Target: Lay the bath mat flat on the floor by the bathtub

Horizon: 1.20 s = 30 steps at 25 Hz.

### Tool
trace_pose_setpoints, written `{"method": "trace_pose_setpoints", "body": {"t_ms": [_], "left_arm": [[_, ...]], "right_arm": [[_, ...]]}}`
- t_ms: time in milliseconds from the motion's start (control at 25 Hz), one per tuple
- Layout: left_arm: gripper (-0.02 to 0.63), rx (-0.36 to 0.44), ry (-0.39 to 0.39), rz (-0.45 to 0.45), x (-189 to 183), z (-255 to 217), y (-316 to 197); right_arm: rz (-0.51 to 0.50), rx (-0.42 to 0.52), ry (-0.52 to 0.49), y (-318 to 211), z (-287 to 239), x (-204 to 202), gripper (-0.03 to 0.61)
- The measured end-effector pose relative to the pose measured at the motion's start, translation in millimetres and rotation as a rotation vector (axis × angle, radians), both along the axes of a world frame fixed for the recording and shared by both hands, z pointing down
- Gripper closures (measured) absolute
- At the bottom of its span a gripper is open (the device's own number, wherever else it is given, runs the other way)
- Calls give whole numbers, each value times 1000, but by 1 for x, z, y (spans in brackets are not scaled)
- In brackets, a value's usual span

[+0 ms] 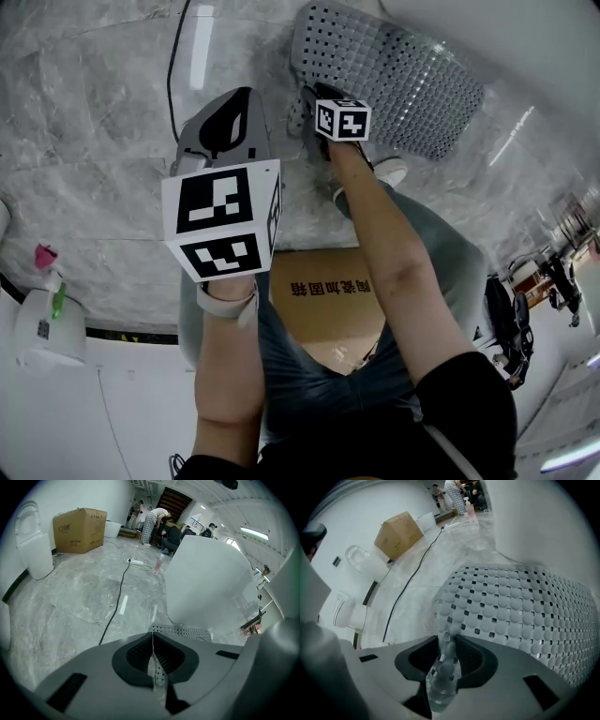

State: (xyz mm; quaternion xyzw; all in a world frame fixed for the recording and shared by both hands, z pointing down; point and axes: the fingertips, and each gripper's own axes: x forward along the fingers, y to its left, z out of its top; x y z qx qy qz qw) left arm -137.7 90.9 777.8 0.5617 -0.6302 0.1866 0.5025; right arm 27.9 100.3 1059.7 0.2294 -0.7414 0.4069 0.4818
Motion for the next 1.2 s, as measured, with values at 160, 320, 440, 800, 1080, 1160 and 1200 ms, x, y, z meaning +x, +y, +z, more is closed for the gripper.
{"method": "trace_pose_setpoints", "body": {"t_ms": [160,320,440,800,1080,1160,1200], "left_arm": [[593,5,1,-32,2,3,1],[593,16,2,-50,8,2,0],[593,16,-3,-46,19,-1,1],[594,11,-30,-85,-2,-11,24],[593,-7,-29,-116,4,-3,28],[594,-5,-24,-127,4,-4,28],[592,-5,-20,-131,2,-4,28]], "right_arm": [[-26,-16,-37,4,7,-14,370],[-50,-11,-45,3,7,-20,334],[-73,13,-5,-2,6,-7,388],[-204,68,-18,21,-5,-27,546],[-349,20,105,38,21,-7,552],[-314,10,127,35,23,-1,552],[-316,9,137,35,24,-1,552]]}}
